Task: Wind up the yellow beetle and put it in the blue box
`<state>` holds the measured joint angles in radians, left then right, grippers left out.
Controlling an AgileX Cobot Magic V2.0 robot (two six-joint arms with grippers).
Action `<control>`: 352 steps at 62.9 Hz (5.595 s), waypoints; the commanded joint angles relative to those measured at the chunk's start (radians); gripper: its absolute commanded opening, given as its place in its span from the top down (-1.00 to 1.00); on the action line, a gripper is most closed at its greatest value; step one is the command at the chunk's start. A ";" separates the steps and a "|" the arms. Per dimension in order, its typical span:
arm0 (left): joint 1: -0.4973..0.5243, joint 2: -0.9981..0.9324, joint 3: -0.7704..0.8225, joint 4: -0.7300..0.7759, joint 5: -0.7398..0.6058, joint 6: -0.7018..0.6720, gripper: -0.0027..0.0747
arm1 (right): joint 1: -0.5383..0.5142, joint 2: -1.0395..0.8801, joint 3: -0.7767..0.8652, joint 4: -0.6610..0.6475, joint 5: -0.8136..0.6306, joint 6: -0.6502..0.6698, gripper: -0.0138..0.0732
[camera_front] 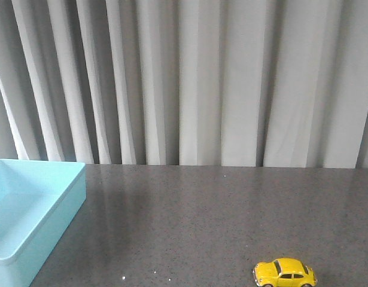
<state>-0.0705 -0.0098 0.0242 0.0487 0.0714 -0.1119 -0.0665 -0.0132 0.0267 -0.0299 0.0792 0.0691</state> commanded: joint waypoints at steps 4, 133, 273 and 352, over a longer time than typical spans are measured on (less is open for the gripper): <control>0.000 -0.007 -0.008 -0.011 -0.071 -0.002 0.94 | -0.007 -0.009 0.004 -0.012 -0.079 -0.001 0.69; 0.000 0.001 -0.164 -0.010 -0.159 -0.008 0.94 | -0.007 -0.001 -0.158 0.012 -0.054 -0.001 0.69; -0.007 0.731 -0.689 -0.002 0.359 0.003 -0.51 | -0.007 0.933 -0.822 0.187 0.505 -0.201 -0.70; -0.141 0.731 -0.689 0.006 0.367 0.048 -0.51 | 0.169 1.777 -1.419 0.185 0.798 -0.062 -0.57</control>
<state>-0.2043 0.7195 -0.6347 0.0568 0.5031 -0.0609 0.1125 1.7850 -1.3595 0.1552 0.9040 0.0000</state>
